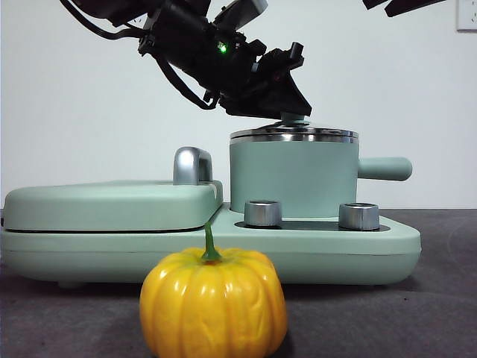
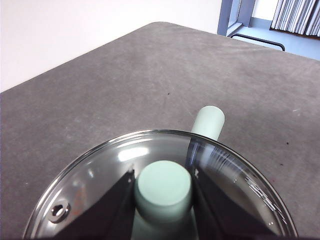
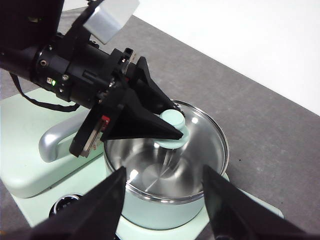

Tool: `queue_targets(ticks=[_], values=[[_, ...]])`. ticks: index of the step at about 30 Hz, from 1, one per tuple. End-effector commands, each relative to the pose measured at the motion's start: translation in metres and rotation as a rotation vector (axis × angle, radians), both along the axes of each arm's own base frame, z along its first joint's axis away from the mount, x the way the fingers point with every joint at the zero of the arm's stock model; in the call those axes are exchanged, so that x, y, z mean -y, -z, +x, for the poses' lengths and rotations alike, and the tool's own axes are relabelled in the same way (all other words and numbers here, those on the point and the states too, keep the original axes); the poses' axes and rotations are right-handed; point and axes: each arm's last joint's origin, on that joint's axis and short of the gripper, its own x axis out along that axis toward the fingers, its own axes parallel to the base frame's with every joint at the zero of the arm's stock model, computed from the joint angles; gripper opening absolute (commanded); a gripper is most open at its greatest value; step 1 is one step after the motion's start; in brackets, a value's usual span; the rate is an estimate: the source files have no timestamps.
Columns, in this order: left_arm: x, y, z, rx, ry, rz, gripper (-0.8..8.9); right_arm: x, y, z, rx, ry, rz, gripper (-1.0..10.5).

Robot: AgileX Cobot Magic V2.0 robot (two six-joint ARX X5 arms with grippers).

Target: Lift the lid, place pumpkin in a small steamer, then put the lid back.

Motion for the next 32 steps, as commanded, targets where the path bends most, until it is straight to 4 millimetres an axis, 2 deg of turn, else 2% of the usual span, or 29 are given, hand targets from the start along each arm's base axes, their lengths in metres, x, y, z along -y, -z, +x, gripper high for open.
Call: queue_targets(ticks=[1,16,32], values=[[0.007,0.001,0.003,-0.006,0.006,-0.005,0.10,-0.001,-0.005,0.000,0.013,0.002,0.018,2.4],[0.008,-0.007,0.004,0.016,0.005,-0.027,0.10,-0.001,-0.005,0.000,0.016,0.002,0.015,2.4],[-0.007,-0.049,-0.009,0.101,-0.011,-0.096,0.10,-0.001,-0.005,0.000,0.016,0.002,0.015,2.4]])
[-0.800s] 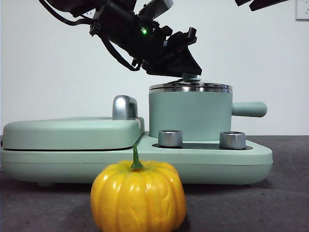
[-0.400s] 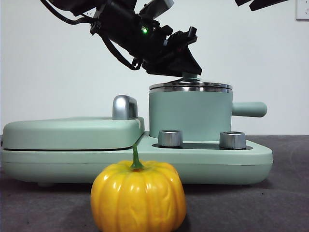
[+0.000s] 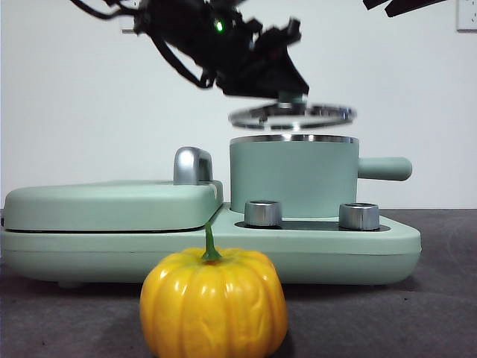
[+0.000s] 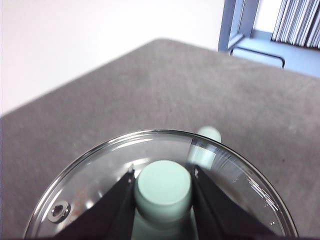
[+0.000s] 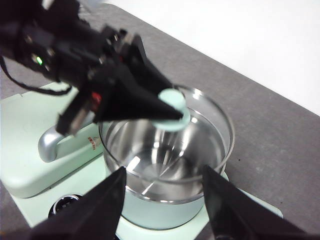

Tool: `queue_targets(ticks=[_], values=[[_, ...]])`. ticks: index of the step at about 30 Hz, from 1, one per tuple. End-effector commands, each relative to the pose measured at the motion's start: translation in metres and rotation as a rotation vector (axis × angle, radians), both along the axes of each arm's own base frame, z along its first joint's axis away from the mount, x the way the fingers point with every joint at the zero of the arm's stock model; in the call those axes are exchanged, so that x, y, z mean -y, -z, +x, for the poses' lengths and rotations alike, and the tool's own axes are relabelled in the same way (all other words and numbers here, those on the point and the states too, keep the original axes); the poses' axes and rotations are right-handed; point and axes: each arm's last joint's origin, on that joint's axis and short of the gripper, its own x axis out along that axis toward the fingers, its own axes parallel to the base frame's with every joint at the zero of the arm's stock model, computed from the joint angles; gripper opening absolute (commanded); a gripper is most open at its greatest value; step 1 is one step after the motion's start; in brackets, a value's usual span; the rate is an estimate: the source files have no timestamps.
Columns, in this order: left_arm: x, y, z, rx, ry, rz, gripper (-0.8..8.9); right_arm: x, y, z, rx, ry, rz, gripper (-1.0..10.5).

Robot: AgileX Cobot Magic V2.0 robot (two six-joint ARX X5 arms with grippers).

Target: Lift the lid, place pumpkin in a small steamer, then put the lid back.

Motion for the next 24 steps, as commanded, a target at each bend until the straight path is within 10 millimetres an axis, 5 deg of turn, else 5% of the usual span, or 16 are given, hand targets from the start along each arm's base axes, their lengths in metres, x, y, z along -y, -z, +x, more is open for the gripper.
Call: queue_targets(ticks=[1,11,24], values=[[-0.002,-0.025,-0.001,0.069,-0.008,-0.062,0.10,-0.001,-0.005,0.000,0.015,0.001,0.015,2.4],[-0.037,-0.061,-0.015,0.080,-0.106,-0.056,0.10,-0.001,-0.005,0.000,0.015,0.000,0.015,2.4],[-0.122,-0.092,-0.025,-0.004,-0.359,0.015,0.12,-0.001,-0.005,0.000,0.015,-0.001,0.015,2.4]])
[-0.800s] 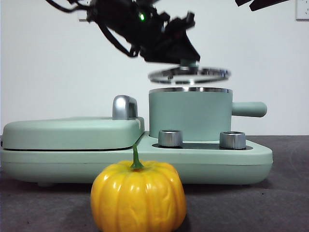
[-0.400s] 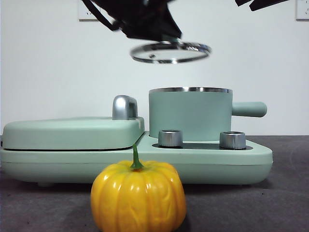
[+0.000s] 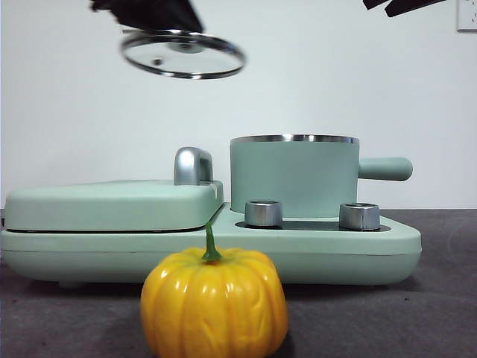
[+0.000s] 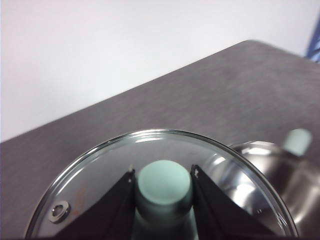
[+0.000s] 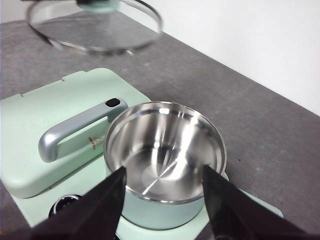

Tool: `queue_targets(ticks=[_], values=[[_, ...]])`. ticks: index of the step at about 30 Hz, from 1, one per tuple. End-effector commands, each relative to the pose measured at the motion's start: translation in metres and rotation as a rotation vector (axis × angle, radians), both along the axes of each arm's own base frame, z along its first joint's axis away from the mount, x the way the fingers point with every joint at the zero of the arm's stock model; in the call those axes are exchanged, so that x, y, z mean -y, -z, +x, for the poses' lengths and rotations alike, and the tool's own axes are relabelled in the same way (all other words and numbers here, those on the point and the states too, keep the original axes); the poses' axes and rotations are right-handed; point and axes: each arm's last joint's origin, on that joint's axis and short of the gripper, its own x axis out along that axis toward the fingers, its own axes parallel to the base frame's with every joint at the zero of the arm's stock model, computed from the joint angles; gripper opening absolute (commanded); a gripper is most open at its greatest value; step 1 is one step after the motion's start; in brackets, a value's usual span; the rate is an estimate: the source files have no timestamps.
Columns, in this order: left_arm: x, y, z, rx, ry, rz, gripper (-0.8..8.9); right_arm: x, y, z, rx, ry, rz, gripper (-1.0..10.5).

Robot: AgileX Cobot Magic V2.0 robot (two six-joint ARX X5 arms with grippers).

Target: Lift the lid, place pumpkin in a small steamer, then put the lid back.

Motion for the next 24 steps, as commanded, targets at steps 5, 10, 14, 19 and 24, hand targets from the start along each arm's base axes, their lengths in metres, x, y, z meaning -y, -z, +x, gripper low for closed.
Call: queue_targets(ticks=[5,10,14,19,24], values=[[-0.041,-0.022,-0.007,0.005,-0.122,-0.016,0.12,-0.001,-0.006,0.001,0.021,-0.002,0.013,2.4],[-0.066,-0.030,-0.019,-0.004,-0.195,-0.011,0.12,-0.001,-0.006,0.001,0.021,-0.003,0.011,2.4],[-0.080,-0.037,-0.031,0.002,-0.232,-0.012,0.12,-0.001,-0.006,0.001,0.021,-0.004,0.011,2.4],[-0.092,-0.038,-0.048,0.011,-0.269,-0.015,0.12,-0.001,-0.006,0.001,0.021,-0.006,0.012,2.4],[-0.102,-0.025,-0.068,0.002,-0.299,-0.014,0.12,-0.003,-0.004,-0.001,0.020,-0.028,-0.006,2.4]])
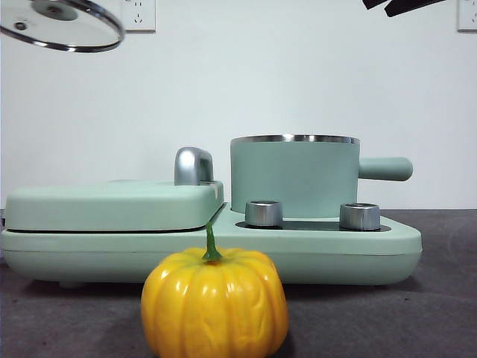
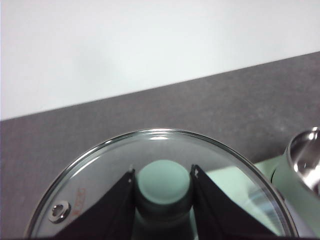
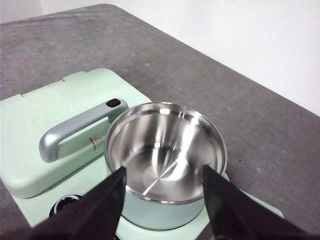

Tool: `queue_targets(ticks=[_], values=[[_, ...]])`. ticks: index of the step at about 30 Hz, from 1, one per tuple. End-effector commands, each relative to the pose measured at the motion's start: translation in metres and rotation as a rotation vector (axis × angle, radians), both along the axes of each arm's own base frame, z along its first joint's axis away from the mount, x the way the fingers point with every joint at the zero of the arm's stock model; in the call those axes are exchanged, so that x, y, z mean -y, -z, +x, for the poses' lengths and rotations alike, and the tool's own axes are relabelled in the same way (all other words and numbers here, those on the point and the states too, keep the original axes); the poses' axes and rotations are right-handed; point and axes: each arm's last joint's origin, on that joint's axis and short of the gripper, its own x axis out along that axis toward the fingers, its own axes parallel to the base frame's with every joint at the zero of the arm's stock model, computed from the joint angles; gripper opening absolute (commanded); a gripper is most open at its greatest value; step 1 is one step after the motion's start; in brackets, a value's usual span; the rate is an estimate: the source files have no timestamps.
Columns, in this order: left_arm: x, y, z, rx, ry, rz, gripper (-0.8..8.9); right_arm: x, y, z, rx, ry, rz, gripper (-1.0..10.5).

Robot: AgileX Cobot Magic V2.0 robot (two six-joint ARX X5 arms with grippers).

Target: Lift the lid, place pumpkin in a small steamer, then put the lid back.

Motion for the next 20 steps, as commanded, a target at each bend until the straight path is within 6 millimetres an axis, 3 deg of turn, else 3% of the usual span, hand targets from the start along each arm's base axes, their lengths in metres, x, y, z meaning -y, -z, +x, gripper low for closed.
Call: queue_targets(ticks=[1,9,20], values=[[-0.003,0.002,-0.009,0.024,-0.010,-0.009,0.12,-0.004,-0.004,-0.001,0.022,-0.035,-0.018,2.4],[-0.009,0.028,-0.036,-0.008,-0.026,-0.033,0.11,-0.036,0.009,-0.006,-0.001,-0.247,-0.108,2.5],[-0.009,0.026,-0.042,0.005,-0.031,-0.051,0.11,-0.104,0.052,-0.012,-0.170,-0.517,-0.229,3.2]])
